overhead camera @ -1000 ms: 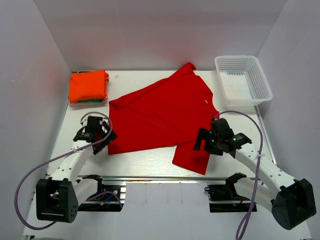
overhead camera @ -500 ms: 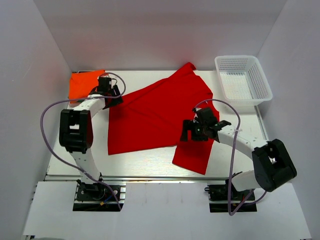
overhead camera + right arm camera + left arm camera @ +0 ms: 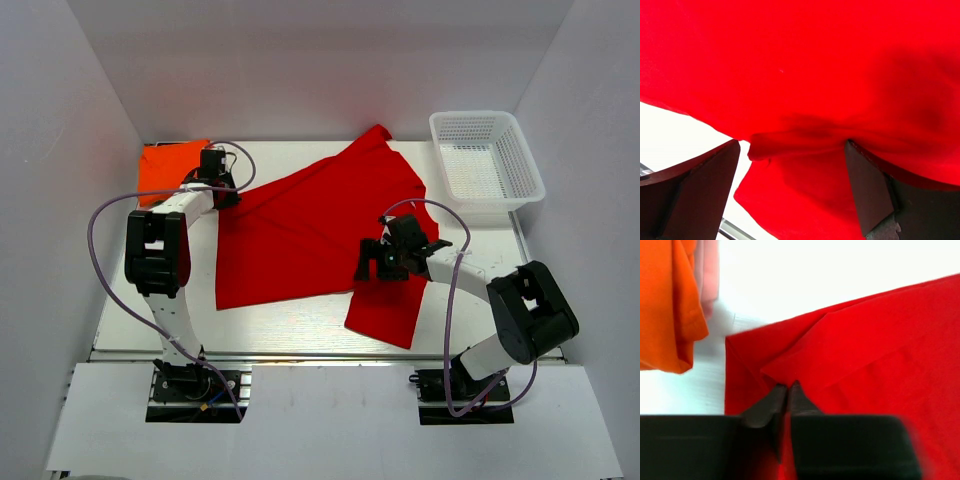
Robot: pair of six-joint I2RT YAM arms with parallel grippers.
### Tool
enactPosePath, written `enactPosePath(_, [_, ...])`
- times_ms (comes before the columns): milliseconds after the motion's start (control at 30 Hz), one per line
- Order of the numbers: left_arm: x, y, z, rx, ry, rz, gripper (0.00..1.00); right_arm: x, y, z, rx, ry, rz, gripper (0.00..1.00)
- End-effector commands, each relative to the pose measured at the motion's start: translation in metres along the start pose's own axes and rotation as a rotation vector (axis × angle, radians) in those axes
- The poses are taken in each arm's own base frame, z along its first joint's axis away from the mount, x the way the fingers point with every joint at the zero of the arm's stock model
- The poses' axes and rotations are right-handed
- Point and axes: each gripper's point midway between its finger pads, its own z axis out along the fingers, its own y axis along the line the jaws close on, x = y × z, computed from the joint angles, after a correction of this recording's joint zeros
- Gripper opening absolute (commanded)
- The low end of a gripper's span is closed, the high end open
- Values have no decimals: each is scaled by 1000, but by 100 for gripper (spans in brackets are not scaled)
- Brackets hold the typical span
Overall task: Fold and stack the t-shirts
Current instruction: Flatten out the tshirt
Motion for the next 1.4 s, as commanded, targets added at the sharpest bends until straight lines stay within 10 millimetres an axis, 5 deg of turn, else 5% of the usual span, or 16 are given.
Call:
enactPosePath(0, [-26,-4,-6,7,-61,-7,10,-7,5,5,-30,-29,13,90])
enactPosePath(33, [-28,-3,-4,-5,-67,-7,1,-6,6,6,-32,-27,13,90])
enactPosePath(233, [-42,-4,13,-16,-105,1,0,-6,3,12,-23,-17,26,90])
enactPosePath(567, [-130,10,43,-173,-312,32,0,-2,-7,23,10,4,15,90])
enactPosePath(600, [-124,13,50,-188,-297,34,0,-1,-8,24,12,8,14,90])
enactPosePath(733, [-150,9,66,-195,-373,6,0,7,-12,29,17,33,25,90])
enactPosePath(833, [-156,20,80,-249,-370,-43,21,11,-12,30,10,52,25,90])
enactPosePath(967, [-165,18,84,-222,-390,-81,26,15,-12,28,8,57,21,90])
enactPosePath(1000, [-169,14,84,-201,-405,-92,43,14,-13,29,10,57,21,90])
enactPosePath(1067, [-168,1,86,-129,-394,-82,92,12,-10,26,-2,46,8,90])
enactPosePath(1100, [-176,-6,80,-97,-405,-80,100,12,-9,25,-7,47,4,90])
enactPosePath(1367, [-186,-66,27,232,-375,-10,100,-10,3,3,-36,-40,-82,90])
